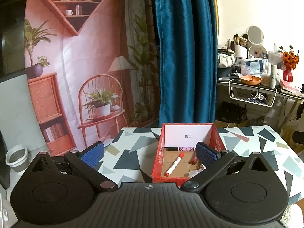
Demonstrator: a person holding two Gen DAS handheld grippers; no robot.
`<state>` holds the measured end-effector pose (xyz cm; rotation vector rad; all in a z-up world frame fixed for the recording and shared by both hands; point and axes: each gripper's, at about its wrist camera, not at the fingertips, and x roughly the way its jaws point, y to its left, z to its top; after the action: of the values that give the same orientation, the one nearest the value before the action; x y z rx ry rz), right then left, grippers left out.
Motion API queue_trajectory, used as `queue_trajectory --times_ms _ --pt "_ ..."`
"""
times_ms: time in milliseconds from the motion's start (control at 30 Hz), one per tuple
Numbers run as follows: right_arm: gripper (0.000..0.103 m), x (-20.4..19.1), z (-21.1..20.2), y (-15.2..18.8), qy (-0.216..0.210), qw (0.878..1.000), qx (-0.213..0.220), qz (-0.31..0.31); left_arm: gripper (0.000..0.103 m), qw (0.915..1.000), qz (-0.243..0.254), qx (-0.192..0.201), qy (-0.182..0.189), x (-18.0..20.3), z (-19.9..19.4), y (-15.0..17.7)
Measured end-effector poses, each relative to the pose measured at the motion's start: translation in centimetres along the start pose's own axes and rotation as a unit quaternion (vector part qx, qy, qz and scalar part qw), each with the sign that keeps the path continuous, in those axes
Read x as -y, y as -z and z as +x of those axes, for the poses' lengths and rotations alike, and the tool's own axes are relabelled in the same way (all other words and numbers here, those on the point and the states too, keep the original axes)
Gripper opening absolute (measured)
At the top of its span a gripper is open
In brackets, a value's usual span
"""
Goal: Organize rigid objects
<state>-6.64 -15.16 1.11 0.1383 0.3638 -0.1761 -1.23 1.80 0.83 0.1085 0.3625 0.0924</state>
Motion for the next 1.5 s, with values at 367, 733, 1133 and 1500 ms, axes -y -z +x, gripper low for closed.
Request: queue_trajectory --times_ms 367,733,1133,1500 --pt "0.103 0.7 0.1 0.4 0.006 1.000 0.007 0.015 0.103 0.9998 -0.002 -0.021 -0.006 -0.1 0.2 0.4" --pt "0.103 0.9 -0.3 0.6 0.009 1.000 0.020 0.015 0.103 0.9999 -0.001 -0.013 -0.005 0.0 -0.1 0.4" --pt "0.103 0.8 -0.6 0.9 0.010 0.999 0.034 0.008 0.103 1.0000 0.003 -0.002 -0.007 0.4 -0.2 0.5" --pt "0.103 1.2 -1.1 1.0 0.011 0.999 0.039 0.010 0.103 0.9999 -0.001 0.005 -0.009 0.3 -0.3 0.5"
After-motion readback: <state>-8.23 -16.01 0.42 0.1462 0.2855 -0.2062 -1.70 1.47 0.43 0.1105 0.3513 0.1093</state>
